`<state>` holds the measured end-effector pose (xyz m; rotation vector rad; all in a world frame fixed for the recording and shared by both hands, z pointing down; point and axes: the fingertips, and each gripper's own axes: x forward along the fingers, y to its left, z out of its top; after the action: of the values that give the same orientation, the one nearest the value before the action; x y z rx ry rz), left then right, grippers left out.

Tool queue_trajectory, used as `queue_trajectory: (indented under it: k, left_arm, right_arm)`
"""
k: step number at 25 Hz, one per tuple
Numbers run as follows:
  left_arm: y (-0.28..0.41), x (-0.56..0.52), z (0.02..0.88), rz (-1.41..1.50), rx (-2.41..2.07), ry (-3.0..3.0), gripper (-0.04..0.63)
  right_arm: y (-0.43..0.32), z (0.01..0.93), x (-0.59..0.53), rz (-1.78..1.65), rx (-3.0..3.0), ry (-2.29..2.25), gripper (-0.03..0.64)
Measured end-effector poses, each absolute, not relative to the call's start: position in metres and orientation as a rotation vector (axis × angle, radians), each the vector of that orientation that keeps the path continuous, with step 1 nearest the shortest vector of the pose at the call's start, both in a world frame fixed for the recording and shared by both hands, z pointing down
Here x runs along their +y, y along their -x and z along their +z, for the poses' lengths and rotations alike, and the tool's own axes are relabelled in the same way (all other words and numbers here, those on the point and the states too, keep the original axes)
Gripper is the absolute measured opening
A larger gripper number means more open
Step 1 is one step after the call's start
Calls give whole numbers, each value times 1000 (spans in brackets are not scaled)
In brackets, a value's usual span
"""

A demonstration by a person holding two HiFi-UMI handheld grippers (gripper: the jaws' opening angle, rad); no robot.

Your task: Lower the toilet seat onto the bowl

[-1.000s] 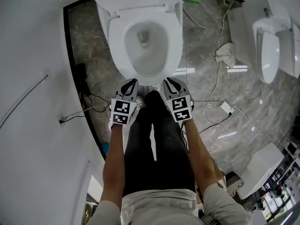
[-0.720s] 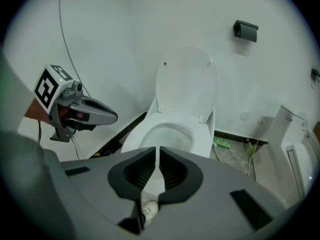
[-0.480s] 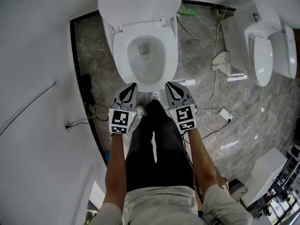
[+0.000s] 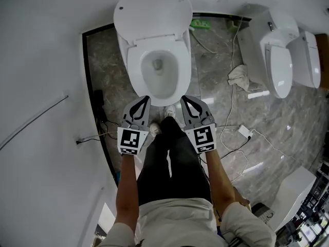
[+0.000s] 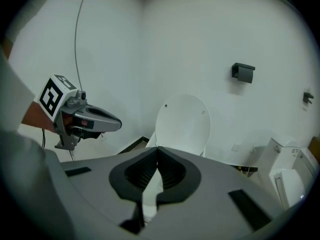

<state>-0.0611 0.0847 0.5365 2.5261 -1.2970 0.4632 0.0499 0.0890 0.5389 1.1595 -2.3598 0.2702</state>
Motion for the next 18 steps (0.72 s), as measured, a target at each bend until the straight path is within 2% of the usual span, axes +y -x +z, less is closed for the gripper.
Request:
queue_trajectory:
  k: [18]
  left_arm:
    - [65, 97, 419, 338, -1375, -2616, 25]
  right_arm:
    - [-38, 417, 98, 104, -2453, -1170, 21]
